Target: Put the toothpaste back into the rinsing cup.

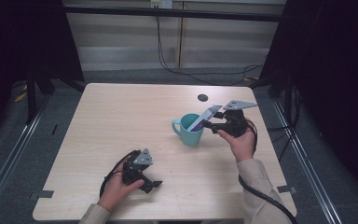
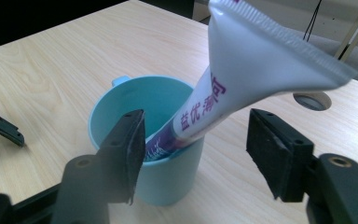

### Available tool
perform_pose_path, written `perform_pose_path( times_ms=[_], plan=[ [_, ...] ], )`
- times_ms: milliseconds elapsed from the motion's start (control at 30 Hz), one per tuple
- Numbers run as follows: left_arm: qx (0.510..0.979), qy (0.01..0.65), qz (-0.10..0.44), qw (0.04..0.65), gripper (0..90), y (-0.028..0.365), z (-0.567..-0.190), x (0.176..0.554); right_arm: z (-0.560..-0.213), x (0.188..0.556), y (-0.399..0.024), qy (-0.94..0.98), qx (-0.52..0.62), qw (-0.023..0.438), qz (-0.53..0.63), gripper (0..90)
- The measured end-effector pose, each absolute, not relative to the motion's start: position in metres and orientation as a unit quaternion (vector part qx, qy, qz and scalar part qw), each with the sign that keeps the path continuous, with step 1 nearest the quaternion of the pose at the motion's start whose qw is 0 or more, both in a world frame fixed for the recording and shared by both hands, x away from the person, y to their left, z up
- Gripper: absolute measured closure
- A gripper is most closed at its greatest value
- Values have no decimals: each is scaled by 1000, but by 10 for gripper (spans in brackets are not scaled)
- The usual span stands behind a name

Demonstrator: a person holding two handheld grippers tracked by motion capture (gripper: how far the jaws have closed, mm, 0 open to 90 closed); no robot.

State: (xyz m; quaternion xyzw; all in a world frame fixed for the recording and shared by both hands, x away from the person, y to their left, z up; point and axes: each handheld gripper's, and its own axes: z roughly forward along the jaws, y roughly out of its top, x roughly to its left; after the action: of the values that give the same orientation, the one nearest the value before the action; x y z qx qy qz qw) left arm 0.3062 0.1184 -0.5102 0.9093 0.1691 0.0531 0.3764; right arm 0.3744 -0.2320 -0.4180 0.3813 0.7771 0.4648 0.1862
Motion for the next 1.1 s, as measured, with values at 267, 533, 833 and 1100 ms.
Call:
perform_pose_path(
  times_ms=[267,533,833,1100],
  plan=[
    [909,169,53,378,0,118,-510,306,-417,366,-240,787,382,190,446,302],
    [909,169,53,378,0,118,-510,306,-421,355,-246,797,376,194,430,279],
    [910,167,53,377,0,119,-510,306,-428,344,-253,811,365,190,416,259],
    [909,168,53,378,0,118,-510,306,-436,335,-258,815,364,184,413,232]
  ],
)
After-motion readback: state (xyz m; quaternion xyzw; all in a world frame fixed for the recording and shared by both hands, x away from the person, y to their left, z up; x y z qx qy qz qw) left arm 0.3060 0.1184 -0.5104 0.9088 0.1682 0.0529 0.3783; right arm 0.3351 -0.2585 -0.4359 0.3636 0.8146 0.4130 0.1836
